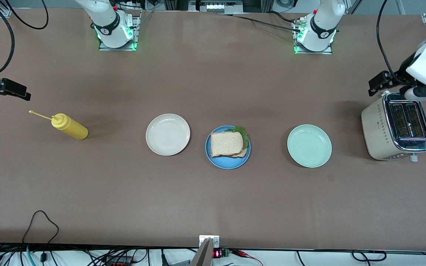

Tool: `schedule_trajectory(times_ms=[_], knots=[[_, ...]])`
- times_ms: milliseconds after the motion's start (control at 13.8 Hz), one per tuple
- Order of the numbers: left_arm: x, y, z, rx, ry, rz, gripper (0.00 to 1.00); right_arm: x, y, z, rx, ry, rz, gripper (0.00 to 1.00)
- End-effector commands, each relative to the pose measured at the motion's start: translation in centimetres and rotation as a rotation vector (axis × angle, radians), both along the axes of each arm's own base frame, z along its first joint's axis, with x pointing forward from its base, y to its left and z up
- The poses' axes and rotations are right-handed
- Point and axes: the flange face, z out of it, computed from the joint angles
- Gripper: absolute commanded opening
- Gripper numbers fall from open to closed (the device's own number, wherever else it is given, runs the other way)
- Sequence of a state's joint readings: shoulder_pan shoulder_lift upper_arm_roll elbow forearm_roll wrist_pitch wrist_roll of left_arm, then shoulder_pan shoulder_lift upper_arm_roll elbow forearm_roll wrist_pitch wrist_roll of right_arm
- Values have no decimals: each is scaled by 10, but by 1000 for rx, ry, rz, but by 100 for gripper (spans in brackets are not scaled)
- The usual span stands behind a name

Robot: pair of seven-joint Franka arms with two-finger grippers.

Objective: Make sandwich in blue plate with both arms

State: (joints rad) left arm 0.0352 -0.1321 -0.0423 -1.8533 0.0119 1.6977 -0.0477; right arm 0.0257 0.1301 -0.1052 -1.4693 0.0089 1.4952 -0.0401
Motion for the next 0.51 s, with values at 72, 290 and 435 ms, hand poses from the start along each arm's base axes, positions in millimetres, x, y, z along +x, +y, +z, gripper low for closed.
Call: schedule_trajectory(times_ms=[72, 290, 435], knots=[[-13, -2, 3, 12, 10, 2, 100, -1, 2, 2, 16, -10, -13, 100], [-13, 4, 4, 10, 9, -2, 100, -1, 2, 2, 16, -10, -13, 100], [-13, 4, 5, 10, 9, -12, 100, -1, 2, 2, 16, -10, -15, 100]])
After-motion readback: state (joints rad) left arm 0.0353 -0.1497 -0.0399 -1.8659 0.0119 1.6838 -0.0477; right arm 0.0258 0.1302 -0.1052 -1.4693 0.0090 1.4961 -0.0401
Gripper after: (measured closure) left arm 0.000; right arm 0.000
